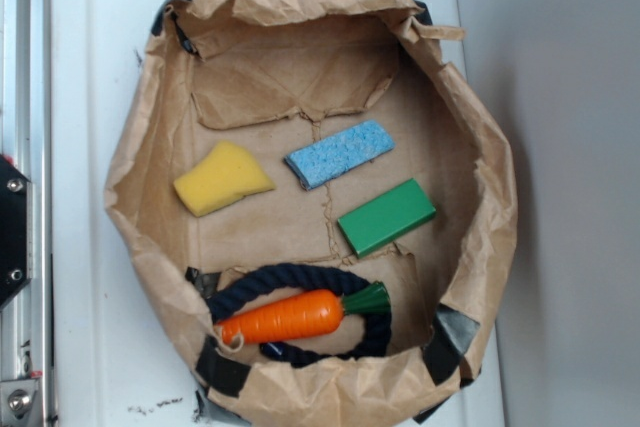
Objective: Grab the green block.
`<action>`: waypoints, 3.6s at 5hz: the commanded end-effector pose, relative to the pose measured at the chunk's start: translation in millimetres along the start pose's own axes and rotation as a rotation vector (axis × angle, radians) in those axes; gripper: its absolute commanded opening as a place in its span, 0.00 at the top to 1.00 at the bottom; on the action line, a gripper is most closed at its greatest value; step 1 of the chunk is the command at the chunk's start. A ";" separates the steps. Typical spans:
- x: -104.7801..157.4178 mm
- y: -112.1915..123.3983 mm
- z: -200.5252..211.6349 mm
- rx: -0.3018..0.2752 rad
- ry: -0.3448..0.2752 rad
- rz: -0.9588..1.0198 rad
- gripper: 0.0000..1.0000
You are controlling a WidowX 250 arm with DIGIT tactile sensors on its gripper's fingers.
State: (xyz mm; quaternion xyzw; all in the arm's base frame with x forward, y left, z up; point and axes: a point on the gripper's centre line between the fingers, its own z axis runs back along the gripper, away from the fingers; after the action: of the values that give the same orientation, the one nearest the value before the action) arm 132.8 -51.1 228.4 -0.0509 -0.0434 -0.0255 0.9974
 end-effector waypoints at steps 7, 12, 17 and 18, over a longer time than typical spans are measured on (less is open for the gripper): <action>136.6 7.6 -73.5 -0.078 -0.131 0.081 0.00; 151.2 67.9 -88.4 -0.147 -0.092 0.097 0.00; 128.7 41.2 -158.1 -0.036 -0.206 0.104 0.00; 136.2 37.0 -151.4 -0.055 -0.183 0.125 0.00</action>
State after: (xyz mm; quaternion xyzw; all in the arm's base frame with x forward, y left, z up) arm 272.0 -32.8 75.5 -0.0807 -0.1072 0.0471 0.9898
